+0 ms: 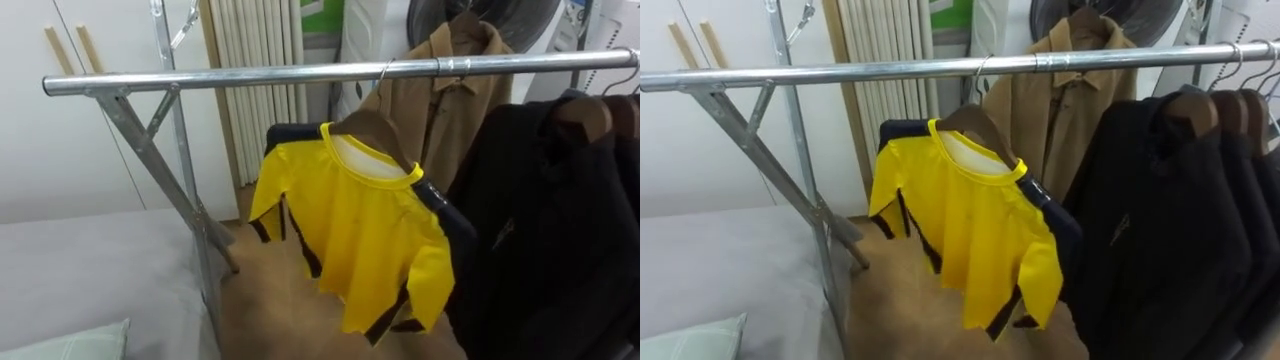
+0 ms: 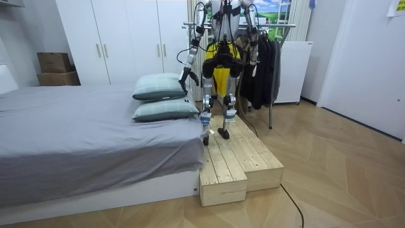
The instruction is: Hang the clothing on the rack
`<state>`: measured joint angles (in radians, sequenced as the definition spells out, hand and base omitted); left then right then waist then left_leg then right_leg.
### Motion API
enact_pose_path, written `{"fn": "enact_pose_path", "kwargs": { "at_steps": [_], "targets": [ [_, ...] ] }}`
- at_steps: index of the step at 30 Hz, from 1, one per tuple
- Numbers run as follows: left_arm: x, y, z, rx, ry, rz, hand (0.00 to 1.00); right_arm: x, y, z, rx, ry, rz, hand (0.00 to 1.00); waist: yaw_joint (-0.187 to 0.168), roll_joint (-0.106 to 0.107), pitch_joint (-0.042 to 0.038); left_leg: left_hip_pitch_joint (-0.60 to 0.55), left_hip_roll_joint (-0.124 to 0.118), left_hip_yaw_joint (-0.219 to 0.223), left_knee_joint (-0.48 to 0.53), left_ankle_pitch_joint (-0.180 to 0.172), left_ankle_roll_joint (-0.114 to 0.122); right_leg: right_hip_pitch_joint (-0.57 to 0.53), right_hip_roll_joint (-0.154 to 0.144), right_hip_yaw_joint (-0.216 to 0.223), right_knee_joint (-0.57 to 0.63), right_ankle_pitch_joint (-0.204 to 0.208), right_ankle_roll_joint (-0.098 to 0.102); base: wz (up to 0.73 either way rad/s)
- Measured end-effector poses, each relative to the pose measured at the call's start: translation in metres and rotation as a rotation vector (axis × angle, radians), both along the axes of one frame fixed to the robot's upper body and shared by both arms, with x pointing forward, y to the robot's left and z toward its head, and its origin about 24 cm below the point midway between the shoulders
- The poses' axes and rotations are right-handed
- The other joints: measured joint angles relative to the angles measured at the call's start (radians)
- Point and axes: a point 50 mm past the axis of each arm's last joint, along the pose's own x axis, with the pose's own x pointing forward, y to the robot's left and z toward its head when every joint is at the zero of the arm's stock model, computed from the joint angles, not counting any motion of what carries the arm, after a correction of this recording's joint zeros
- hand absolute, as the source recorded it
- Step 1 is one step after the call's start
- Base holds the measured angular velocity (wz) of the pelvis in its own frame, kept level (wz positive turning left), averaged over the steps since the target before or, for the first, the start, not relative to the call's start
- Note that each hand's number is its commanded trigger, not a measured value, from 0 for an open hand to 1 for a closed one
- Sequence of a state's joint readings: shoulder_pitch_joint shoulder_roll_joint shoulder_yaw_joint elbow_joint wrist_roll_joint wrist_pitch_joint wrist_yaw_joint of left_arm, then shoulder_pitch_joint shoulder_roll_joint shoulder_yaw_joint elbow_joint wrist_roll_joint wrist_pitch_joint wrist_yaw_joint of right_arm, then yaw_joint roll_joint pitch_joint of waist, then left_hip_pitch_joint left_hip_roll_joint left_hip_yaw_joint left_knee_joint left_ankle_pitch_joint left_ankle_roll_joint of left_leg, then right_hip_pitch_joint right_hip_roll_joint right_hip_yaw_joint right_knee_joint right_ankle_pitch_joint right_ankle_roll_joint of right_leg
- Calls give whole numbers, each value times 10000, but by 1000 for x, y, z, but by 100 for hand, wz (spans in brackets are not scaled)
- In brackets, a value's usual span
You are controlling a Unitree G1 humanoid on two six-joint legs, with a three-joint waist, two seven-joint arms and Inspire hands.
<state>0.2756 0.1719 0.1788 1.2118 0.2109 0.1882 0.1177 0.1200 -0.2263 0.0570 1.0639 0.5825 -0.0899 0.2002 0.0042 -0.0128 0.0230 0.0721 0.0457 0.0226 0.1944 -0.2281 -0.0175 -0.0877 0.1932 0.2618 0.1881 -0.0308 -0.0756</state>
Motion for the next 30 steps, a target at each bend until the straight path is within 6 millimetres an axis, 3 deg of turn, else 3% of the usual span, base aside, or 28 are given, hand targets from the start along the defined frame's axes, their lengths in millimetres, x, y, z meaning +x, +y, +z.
{"fn": "enact_pose_path", "kwargs": {
  "at_steps": [10,18,30],
  "targets": [
    [1,-3,-1,-94,67,-286,0,-32,9,-12,4,1491,1030,0,-22,69,22,-48,-7,15,-107,2,1,-21,12,100,-18,-33,-51,-1],
    [0,-8,-2,-356,268,-808,0,-57,12,-19,492,2305,-171,0,-20,125,-10,-32,-10,57,-134,-8,14,-19,20,126,-41,-8,-9,0],
    [-1,-12,-4,-465,370,-897,0,-73,17,-22,1037,2897,-1460,0,-86,152,-46,64,-11,52,-247,-6,14,11,24,122,-2,-66,-59,0]
  ]
}}
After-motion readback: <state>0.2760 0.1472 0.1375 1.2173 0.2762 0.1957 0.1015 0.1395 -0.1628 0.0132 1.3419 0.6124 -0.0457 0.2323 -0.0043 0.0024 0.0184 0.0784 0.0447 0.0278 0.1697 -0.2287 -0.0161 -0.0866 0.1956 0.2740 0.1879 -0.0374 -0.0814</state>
